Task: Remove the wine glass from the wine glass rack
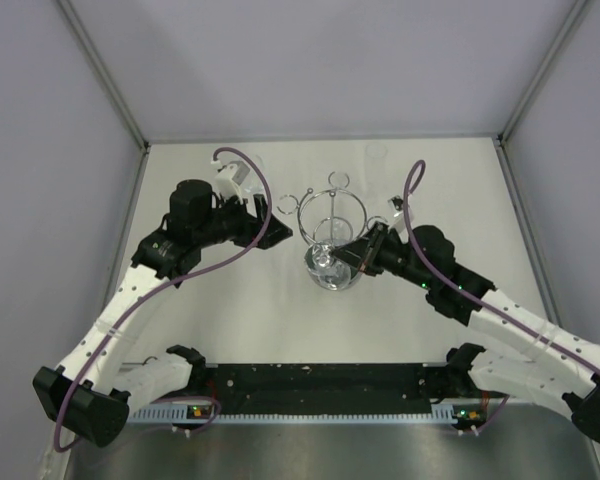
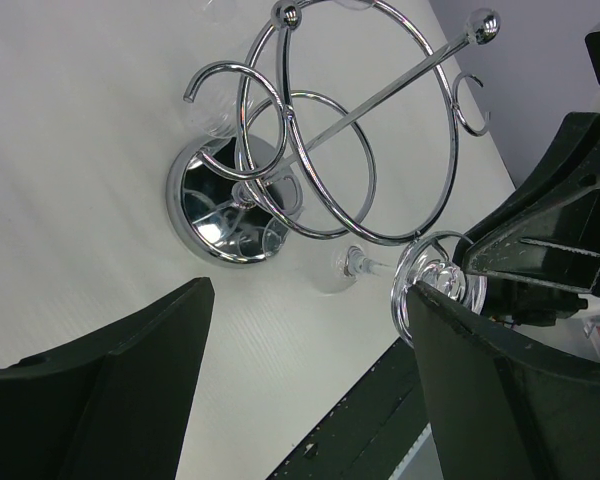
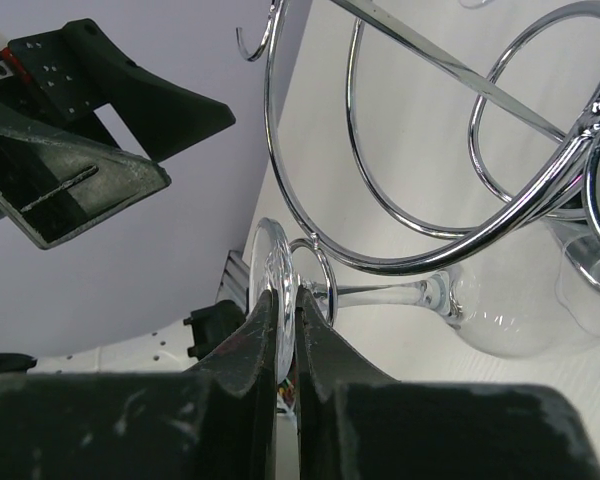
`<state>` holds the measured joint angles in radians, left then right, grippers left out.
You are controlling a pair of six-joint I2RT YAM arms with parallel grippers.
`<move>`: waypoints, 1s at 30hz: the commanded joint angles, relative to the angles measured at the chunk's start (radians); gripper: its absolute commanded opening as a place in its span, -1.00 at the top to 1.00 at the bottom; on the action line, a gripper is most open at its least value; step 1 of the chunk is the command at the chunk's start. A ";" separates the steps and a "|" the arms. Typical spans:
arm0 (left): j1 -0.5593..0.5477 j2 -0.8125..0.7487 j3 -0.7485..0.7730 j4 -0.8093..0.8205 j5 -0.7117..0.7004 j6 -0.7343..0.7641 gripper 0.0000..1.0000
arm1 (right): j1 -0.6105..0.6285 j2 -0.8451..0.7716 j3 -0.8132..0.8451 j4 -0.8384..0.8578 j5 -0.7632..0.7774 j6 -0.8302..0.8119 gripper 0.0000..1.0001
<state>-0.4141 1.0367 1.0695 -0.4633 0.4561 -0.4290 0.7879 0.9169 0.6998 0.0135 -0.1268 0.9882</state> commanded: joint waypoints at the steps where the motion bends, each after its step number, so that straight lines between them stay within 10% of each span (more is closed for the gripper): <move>1: 0.001 -0.006 0.012 0.040 0.012 0.003 -0.68 | -0.007 -0.024 0.000 0.055 -0.004 -0.006 1.00; 30: 0.001 -0.021 0.009 0.041 0.047 -0.027 -0.66 | -0.004 -0.089 -0.013 0.198 -0.232 0.011 1.00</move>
<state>-0.4141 1.0367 1.0695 -0.4633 0.4656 -0.4400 0.7879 0.8646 0.6594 0.1101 -0.2848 1.0172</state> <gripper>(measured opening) 0.837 0.032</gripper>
